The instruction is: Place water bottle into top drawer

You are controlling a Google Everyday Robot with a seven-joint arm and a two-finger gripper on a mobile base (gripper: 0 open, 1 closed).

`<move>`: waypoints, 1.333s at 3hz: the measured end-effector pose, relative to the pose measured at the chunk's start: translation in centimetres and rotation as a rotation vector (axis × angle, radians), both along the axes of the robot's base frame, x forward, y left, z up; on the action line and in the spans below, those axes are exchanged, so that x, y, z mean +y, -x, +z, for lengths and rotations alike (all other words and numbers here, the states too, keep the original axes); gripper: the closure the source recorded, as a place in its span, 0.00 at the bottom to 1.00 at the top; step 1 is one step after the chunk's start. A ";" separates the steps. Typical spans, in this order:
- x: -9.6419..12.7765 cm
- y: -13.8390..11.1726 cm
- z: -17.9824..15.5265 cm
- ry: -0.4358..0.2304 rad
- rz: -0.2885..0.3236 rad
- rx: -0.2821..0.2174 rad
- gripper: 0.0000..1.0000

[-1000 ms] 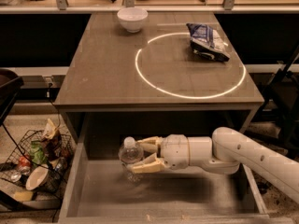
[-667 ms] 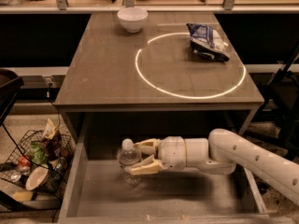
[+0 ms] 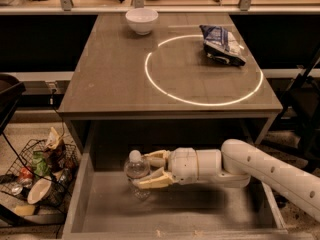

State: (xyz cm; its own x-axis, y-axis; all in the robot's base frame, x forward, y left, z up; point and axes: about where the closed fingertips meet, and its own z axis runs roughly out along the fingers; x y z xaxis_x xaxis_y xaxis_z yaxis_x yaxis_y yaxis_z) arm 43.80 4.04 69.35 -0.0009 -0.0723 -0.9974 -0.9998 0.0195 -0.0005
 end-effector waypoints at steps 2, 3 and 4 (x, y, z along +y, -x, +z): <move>0.4 0.1 0.1 -0.002 0.008 -0.001 0.27; 0.5 0.2 0.1 -0.002 0.012 -0.001 0.04; 0.6 0.3 0.2 -0.003 0.015 -0.001 0.00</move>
Offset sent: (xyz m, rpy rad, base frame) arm -0.0005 0.0014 0.0004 0.0006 -0.0003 0.0032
